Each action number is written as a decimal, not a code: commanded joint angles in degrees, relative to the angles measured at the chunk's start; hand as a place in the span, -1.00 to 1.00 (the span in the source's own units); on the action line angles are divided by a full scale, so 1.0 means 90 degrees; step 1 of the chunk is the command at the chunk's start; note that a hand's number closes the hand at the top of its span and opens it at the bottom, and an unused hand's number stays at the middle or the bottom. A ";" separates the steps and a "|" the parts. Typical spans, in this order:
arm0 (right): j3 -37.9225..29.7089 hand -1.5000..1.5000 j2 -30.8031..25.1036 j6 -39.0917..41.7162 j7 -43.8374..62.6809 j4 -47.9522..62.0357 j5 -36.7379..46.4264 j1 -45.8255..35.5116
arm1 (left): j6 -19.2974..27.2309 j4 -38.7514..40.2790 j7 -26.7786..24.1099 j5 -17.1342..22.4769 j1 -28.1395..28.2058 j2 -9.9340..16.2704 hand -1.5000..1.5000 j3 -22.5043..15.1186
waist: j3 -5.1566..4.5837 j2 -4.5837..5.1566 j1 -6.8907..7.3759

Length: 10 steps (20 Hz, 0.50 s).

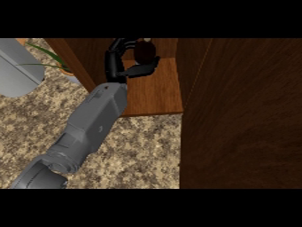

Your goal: Pick up the wine, place it into the cabinet and close the cabinet

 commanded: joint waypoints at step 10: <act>-0.0143 -1.00 -0.0137 -0.0218 0.0382 -0.0362 -0.0152 -0.0293 | 0.0232 0.0666 0.0003 -0.0317 0.0148 0.0263 -1.00 -0.0035 | -0.0036 0.0070 0.0036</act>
